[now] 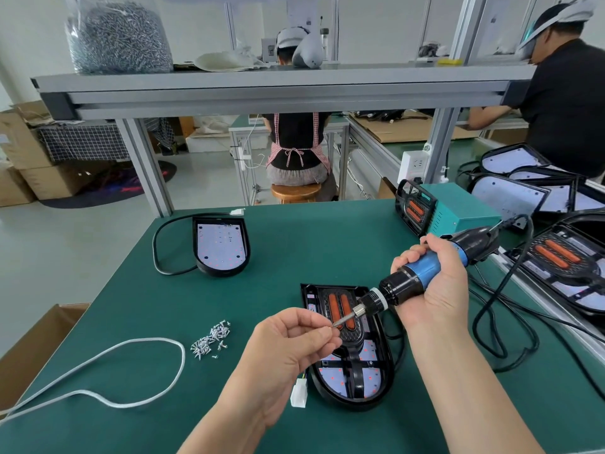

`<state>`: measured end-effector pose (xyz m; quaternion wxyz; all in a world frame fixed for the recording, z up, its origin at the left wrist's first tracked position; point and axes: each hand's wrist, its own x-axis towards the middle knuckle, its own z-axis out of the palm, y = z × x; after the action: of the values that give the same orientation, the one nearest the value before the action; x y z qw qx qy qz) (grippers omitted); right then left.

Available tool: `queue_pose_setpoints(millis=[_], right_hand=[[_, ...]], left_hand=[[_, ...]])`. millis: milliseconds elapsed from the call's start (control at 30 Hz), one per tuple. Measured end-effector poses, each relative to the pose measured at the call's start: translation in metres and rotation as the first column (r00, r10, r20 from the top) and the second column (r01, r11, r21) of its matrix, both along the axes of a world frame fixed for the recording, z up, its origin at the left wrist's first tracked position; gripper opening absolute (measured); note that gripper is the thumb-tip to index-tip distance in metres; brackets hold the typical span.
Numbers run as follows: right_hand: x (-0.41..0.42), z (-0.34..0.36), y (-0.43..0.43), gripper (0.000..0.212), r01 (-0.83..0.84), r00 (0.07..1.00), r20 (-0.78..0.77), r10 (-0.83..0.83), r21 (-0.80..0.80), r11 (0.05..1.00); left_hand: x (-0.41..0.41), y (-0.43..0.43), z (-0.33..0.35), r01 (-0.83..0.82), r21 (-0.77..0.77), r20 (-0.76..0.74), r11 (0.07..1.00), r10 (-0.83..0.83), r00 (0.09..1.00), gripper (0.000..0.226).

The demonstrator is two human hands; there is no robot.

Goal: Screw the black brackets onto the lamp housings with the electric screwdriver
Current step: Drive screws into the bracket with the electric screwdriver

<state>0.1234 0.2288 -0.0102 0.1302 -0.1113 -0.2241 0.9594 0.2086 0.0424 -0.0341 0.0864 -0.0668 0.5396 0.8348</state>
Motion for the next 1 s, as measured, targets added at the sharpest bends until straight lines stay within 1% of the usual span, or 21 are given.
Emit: queue_pose_setpoints(millis=[100,333,400,467,533,600,667,733,767,800,1000], right_hand=[[0.001,-0.003,-0.001,0.013,0.008,1.000,0.003,-0.008,0.008,1.000],[0.002,-0.006,-0.001,0.014,0.017,1.000,0.011,-0.017,0.006,1.000],[0.003,-0.006,-0.003,0.013,0.021,1.000,0.018,-0.021,0.006,1.000],[0.003,-0.007,-0.004,0.013,0.033,0.999,0.029,-0.033,0.008,0.999],[0.003,-0.007,-0.006,0.014,0.050,0.997,0.053,-0.050,0.006,0.999],[0.001,-0.007,-0.007,0.016,0.059,0.994,0.092,-0.060,0.009,0.998],[0.000,-0.008,-0.007,0.016,0.052,0.989,0.140,-0.055,0.023,0.998],[0.000,-0.009,-0.007,0.017,0.043,0.982,0.185,-0.048,0.034,0.999],[0.000,-0.010,-0.007,0.017,0.040,0.979,0.199,-0.046,0.035,0.999],[0.001,-0.011,-0.007,0.018,0.040,0.977,0.206,-0.046,0.034,0.999],[0.002,-0.012,-0.008,0.017,0.026,0.979,0.198,-0.038,0.059,0.998]], left_hand=[[0.000,0.000,-0.002,-0.006,-0.014,-0.006,1.000,0.006,1.000,0.012],[0.002,0.002,-0.004,-0.039,-0.024,-0.015,0.999,0.038,0.999,0.010],[0.002,0.004,-0.005,-0.067,-0.070,-0.029,0.995,0.065,0.997,0.018],[0.005,0.009,-0.007,-0.133,-0.167,-0.085,0.977,0.120,0.989,0.024],[0.008,0.016,-0.012,-0.246,-0.326,-0.200,0.913,0.188,0.962,0.029],[0.011,0.021,-0.018,-0.366,-0.460,-0.356,0.809,0.210,0.911,0.036],[0.012,0.021,-0.024,-0.502,-0.558,-0.549,0.661,0.160,0.821,0.035],[0.010,0.019,-0.027,-0.642,-0.579,-0.724,0.503,0.045,0.688,0.026],[0.010,0.018,-0.028,-0.680,-0.563,-0.770,0.470,0.000,0.638,0.019],[0.009,0.017,-0.029,-0.698,-0.550,-0.793,0.459,-0.025,0.609,0.015],[0.003,0.017,-0.025,-0.739,-0.503,-0.847,0.449,-0.085,0.525,0.014]])
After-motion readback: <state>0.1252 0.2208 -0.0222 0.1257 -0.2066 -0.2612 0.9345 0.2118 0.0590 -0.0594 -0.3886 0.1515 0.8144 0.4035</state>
